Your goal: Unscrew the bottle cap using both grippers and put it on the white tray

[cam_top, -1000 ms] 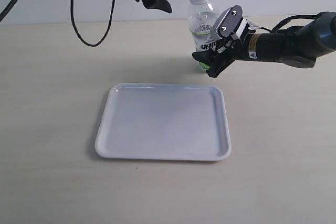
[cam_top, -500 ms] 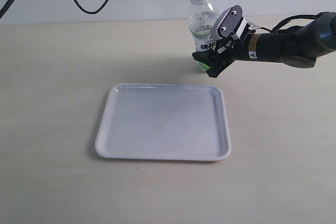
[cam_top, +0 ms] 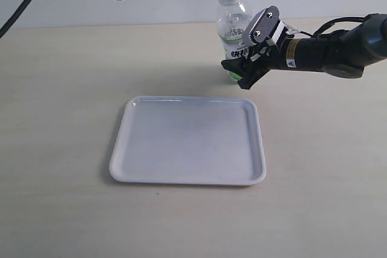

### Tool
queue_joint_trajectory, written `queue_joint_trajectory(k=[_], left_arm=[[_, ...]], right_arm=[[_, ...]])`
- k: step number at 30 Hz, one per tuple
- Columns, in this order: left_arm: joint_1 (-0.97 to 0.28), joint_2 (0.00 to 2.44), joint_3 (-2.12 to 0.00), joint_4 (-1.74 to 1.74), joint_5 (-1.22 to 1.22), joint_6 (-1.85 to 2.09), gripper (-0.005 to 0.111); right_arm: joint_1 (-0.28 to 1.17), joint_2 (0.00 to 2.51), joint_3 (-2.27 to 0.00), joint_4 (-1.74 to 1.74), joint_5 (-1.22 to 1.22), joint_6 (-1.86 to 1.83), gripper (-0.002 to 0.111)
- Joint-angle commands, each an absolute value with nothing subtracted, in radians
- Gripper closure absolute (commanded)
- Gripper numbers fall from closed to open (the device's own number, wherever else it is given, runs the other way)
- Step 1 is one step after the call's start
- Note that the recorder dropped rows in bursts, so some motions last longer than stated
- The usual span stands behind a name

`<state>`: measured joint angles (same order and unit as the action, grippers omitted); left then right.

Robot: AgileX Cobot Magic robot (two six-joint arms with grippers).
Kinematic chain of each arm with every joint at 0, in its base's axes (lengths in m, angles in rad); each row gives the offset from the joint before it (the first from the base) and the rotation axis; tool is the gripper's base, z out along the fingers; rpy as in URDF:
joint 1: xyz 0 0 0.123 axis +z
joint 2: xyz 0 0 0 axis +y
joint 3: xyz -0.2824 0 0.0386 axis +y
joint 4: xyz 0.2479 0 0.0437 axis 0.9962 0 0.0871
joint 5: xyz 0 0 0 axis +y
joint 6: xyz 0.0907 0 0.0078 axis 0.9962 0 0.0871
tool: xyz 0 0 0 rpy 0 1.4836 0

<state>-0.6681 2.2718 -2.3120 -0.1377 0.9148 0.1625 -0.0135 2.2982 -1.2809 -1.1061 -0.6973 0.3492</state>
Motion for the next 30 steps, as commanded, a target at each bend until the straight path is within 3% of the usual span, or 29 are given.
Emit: queue_joint_trajectory(k=[1, 13, 20, 30], left_arm=[[-0.671, 2.262, -2.317, -0.117, 0.917, 0.165, 0.033], [-0.671, 2.293, -2.317, -0.117, 0.937, 0.164, 0.033], [-0.671, 2.285, -2.317, -0.117, 0.949, 0.164, 0.045], [-0.671, 2.272, -2.317, -0.117, 0.966, 0.164, 0.046]], right_arm=[[-0.012, 2.305, -1.274, -1.125, -0.683, 0.342, 0.108], [-0.012, 2.305, -1.274, -1.125, -0.683, 0.345, 0.108], [-0.012, 2.305, -1.274, -1.125, -0.683, 0.345, 0.108], [-0.012, 2.305, -1.274, -1.125, -0.685, 0.345, 0.108]])
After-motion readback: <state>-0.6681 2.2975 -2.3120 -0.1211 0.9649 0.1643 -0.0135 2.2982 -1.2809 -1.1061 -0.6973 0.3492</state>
